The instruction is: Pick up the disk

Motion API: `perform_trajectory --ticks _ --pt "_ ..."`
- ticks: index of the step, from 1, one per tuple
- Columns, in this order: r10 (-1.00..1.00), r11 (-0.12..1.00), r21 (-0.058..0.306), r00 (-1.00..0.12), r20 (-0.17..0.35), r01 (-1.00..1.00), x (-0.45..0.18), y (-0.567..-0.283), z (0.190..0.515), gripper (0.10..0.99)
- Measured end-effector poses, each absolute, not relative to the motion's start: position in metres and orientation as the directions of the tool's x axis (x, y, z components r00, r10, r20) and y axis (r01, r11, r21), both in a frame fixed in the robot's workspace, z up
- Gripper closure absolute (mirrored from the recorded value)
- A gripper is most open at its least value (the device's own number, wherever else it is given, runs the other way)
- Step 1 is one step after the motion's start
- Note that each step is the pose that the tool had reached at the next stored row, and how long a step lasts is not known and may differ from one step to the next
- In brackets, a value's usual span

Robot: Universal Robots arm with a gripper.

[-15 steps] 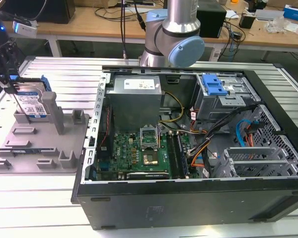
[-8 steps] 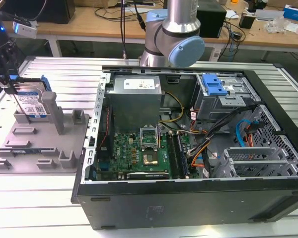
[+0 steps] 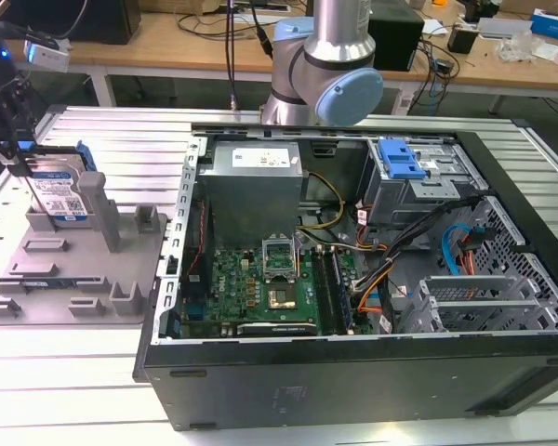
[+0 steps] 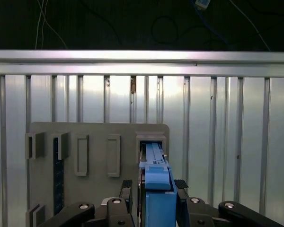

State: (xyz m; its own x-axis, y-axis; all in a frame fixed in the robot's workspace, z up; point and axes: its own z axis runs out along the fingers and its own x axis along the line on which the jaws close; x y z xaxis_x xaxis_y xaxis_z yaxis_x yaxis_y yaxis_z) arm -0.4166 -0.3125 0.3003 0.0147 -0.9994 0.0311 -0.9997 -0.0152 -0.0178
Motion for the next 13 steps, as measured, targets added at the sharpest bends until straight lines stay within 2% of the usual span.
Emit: perform_trajectory --ticks 1,2,13 --pt "-0.999 -0.015 -0.018 0.015 0.031 -1.000 -0.4165 -0.3125 0.3003 0.631" --pt "-0.999 -0.015 -0.018 0.015 0.031 -1.000 -0.4165 -0.3125 0.3003 0.714" --pt "-0.999 -0.015 -0.018 0.015 0.031 -1.000 -0.4163 -0.3125 0.3010 0.714"
